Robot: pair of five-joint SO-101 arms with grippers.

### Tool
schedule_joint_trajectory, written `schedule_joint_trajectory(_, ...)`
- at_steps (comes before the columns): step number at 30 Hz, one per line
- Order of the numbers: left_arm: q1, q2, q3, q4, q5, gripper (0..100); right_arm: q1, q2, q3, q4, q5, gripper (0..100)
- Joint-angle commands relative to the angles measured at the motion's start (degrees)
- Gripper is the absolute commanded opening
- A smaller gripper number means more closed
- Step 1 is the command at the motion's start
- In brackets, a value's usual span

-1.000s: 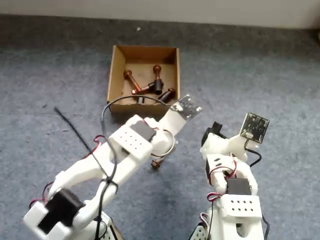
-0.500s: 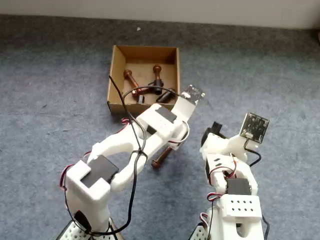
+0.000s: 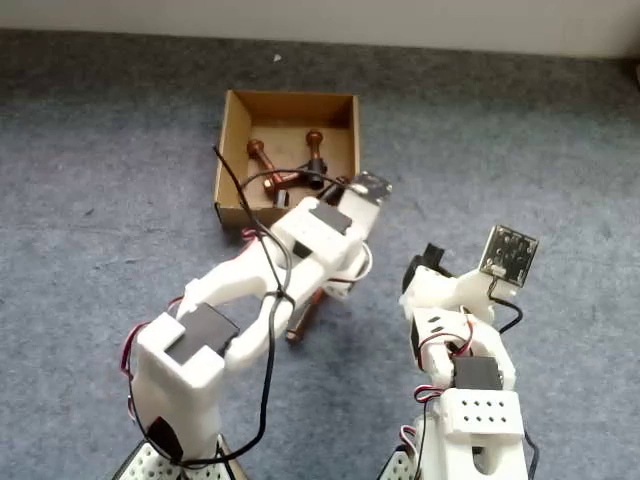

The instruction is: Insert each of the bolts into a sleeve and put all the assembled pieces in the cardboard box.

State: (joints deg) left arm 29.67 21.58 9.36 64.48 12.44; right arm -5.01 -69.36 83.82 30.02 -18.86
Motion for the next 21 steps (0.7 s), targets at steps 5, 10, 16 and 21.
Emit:
schedule_joint_trajectory(5, -18.51, -2.33, -2.51, 7.65, 2.64, 1, 0.84, -1.19, -0.75, -1.45, -0.18, 0.5)
schedule_joint_trajectory(10, -30.29, -8.22, -2.07, 10.11, 8.62, 1, 0.84, -1.19, -0.75, -1.45, -0.18, 0.5)
schedule_joint_trajectory(16, -33.19, -12.97, -2.42, 16.09, 9.58, 1, 0.66, -1.19, -0.75, -1.45, -0.18, 0.5)
schedule_joint_trajectory(21, -33.45, -14.81, -2.15, 19.69, 9.58, 1, 0.66, -1.19, -0.75, -1.45, -0.18, 0.5)
